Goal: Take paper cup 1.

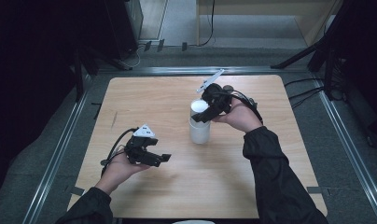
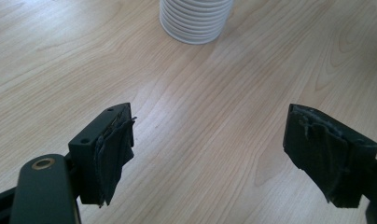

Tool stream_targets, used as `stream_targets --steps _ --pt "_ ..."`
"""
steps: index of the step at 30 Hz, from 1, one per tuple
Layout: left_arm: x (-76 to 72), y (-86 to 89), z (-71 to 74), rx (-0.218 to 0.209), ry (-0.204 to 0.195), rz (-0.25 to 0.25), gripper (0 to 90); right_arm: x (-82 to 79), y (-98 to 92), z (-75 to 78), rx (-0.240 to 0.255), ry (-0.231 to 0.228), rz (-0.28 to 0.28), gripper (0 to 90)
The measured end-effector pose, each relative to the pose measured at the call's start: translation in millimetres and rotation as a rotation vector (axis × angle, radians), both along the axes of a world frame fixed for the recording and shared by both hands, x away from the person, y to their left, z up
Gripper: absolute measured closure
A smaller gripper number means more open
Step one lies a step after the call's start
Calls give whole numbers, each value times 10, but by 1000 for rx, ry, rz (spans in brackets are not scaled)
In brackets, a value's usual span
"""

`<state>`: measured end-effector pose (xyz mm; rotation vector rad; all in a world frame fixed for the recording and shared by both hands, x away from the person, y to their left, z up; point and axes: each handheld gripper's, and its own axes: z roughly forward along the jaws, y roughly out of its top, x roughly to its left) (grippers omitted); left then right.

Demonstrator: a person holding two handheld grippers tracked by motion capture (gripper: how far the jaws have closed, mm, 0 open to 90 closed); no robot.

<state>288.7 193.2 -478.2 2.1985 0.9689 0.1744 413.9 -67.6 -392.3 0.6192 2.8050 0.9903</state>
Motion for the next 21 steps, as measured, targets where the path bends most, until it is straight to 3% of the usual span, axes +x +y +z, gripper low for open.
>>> stream_targets --steps 12,21 --pt "1 5 2 -2 -3 2 163 -25 -10 87 7 -23 -9 333" --pt "-2 1 8 -15 -10 -5 163 -73 -67 267 60 -49 -11 343"
